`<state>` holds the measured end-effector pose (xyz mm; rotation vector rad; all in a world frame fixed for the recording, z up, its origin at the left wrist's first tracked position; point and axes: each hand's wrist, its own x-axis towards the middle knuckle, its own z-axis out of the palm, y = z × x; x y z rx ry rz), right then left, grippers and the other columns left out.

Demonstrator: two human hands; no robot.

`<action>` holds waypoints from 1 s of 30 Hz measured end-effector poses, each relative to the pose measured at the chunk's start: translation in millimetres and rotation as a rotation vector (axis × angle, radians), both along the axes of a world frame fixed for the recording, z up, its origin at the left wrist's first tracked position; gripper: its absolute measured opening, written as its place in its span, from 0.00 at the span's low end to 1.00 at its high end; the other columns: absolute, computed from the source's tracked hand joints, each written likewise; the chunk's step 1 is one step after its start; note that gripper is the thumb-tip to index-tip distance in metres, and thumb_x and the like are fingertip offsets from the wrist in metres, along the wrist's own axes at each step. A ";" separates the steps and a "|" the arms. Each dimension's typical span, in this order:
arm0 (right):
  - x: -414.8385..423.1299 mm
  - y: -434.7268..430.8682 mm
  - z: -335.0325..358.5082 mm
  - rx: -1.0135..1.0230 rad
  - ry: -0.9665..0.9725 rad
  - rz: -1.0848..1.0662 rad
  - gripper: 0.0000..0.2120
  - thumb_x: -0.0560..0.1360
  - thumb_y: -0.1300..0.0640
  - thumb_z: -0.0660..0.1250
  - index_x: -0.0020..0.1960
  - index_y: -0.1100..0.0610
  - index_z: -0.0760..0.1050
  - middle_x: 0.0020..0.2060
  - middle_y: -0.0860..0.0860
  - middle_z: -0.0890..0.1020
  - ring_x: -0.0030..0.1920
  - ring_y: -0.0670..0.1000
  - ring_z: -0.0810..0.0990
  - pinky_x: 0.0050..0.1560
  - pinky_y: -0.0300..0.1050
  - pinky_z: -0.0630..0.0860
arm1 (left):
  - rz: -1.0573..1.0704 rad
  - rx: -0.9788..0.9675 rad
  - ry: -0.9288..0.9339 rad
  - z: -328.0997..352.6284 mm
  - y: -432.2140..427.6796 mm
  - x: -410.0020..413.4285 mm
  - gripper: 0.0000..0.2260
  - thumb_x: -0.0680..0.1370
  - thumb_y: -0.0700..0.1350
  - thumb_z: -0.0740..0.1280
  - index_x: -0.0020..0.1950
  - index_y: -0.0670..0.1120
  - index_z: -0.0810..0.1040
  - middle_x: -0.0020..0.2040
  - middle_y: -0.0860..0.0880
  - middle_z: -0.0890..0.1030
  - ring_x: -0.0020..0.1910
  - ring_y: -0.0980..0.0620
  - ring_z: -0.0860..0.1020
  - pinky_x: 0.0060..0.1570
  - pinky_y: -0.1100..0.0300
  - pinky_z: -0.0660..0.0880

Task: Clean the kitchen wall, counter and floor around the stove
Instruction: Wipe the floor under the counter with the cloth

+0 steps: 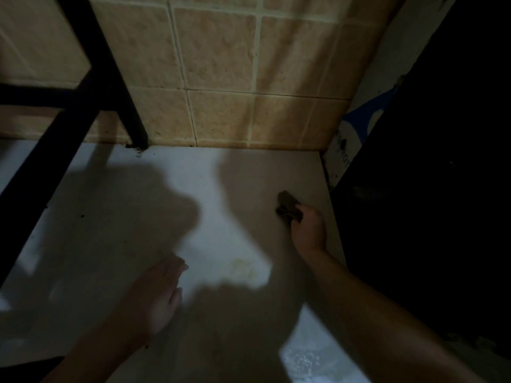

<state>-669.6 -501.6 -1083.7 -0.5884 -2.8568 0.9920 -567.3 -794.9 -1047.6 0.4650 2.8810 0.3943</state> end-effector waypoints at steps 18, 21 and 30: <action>-61.9 -56.8 -11.9 0.102 0.018 0.386 0.18 0.75 0.66 0.62 0.64 0.60 0.74 0.62 0.59 0.77 0.62 0.60 0.73 0.67 0.53 0.68 | 0.067 0.072 0.010 -22.2 21.6 -88.1 0.18 0.74 0.39 0.66 0.64 0.43 0.75 0.63 0.44 0.75 0.62 0.43 0.74 0.62 0.52 0.71; -70.0 -40.8 -11.0 0.115 -0.003 0.411 0.19 0.75 0.66 0.63 0.66 0.60 0.72 0.64 0.58 0.75 0.64 0.58 0.71 0.67 0.49 0.67 | 0.060 0.066 0.032 -16.8 30.2 -108.7 0.18 0.74 0.39 0.66 0.64 0.43 0.75 0.62 0.44 0.75 0.60 0.42 0.75 0.59 0.52 0.73; -93.3 17.2 -2.9 0.043 -0.006 -0.083 0.19 0.74 0.68 0.60 0.64 0.60 0.74 0.59 0.60 0.78 0.59 0.59 0.76 0.59 0.48 0.72 | 0.068 -0.005 0.040 -6.8 33.9 -147.9 0.19 0.77 0.41 0.62 0.69 0.43 0.70 0.66 0.42 0.71 0.61 0.40 0.72 0.60 0.48 0.70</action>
